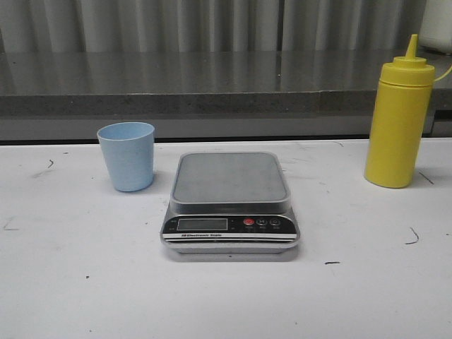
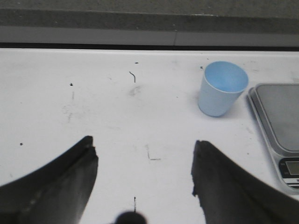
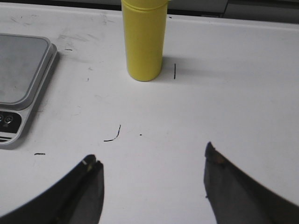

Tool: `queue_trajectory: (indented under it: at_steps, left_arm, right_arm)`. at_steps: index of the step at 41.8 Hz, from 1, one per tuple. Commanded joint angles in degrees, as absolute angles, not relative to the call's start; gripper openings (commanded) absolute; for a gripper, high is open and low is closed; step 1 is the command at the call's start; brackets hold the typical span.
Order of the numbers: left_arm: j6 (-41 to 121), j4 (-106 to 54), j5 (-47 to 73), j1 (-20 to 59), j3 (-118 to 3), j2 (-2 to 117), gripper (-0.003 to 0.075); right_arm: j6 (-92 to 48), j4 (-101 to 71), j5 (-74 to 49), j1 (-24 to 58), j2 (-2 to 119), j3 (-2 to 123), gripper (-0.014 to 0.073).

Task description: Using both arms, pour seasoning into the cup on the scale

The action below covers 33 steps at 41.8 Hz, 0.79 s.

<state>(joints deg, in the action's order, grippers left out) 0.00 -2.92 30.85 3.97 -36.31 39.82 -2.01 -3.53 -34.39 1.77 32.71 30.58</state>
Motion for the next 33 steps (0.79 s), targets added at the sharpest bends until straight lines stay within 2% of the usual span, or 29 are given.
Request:
queue_trajectory:
  at_steps: [1,14,33]
  left_arm:
    - [0.0,-3.7,28.9,7.3,-41.4,44.5,0.0493]
    - [0.0,-3.5,30.8,14.6,-53.5,63.9,0.0493]
    - [0.0,-3.4,38.8,15.2,-75.8,92.0,0.0493]
  right_arm:
    - [-2.7,-3.0,-30.7,1.5,33.2,32.4,0.0503]
    - [-2.7,-3.0,-30.7,1.5,33.2,32.4,0.0503]
    - [-2.7,-3.0,-30.7,1.5,33.2,32.4,0.0503]
